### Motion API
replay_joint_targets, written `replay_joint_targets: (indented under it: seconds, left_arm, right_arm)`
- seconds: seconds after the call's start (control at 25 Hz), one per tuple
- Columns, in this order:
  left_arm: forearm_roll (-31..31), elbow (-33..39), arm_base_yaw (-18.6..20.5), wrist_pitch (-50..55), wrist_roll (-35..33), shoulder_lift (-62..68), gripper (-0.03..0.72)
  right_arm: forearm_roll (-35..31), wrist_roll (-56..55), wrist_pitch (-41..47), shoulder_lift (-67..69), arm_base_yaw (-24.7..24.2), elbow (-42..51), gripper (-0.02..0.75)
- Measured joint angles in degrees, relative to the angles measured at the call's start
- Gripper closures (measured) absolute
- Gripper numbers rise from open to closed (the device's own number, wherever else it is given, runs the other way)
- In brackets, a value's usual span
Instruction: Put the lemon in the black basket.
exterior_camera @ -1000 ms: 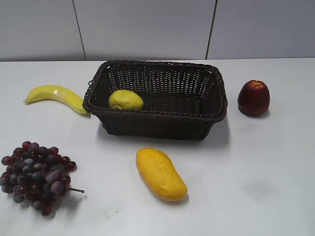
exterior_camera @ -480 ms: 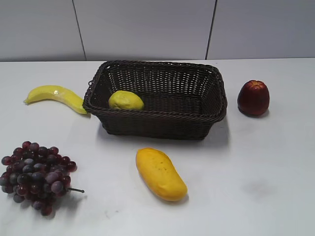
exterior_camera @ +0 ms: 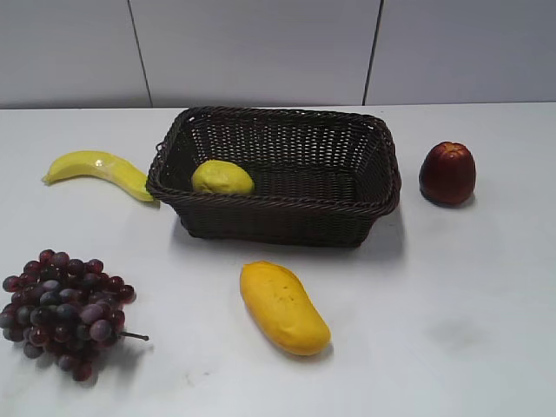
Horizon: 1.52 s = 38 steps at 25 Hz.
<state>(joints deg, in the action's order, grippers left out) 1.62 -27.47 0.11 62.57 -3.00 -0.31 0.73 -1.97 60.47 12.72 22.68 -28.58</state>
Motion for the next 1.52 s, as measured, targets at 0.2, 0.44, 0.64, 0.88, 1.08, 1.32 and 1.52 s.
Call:
replay_joint_targets:
  seconds: [0.2, 0.44, 0.64, 0.88, 1.08, 1.32, 1.52]
  left_arm:
    - [0.0, 0.0, 0.0, 0.0, 0.0, 0.0, 0.453]
    - [0.0, 0.0, 0.0, 0.0, 0.0, 0.0, 0.453]
    - [0.0, 0.0, 0.0, 0.0, 0.0, 0.0, 0.453]
    - [0.0, 0.0, 0.0, 0.0, 0.0, 0.0, 0.453]
    - [0.0, 0.0, 0.0, 0.0, 0.0, 0.0, 0.453]
    - [0.0, 0.0, 0.0, 0.0, 0.0, 0.0, 0.453]
    - [0.0, 0.0, 0.0, 0.0, 0.0, 0.0, 0.453]
  right_arm:
    - [0.0, -0.1, -0.2, 0.0, 0.0, 0.0, 0.160]
    - [0.0, -0.1, -0.2, 0.0, 0.0, 0.0, 0.161]
    - [0.0, -0.1, -0.2, -2.6, -2.6, 0.0, 0.161]
    - [0.0, -0.1, -0.3, -10.2, -13.6, 0.0, 0.161]
    - [-0.1, -0.1, -0.3, -13.0, -19.4, 0.0, 0.162]
    - [-0.2, -0.1, -0.4, -13.0, -19.8, 0.0, 0.162]
    - [-0.2, -0.1, -0.4, -13.0, -19.8, 0.0, 0.162]
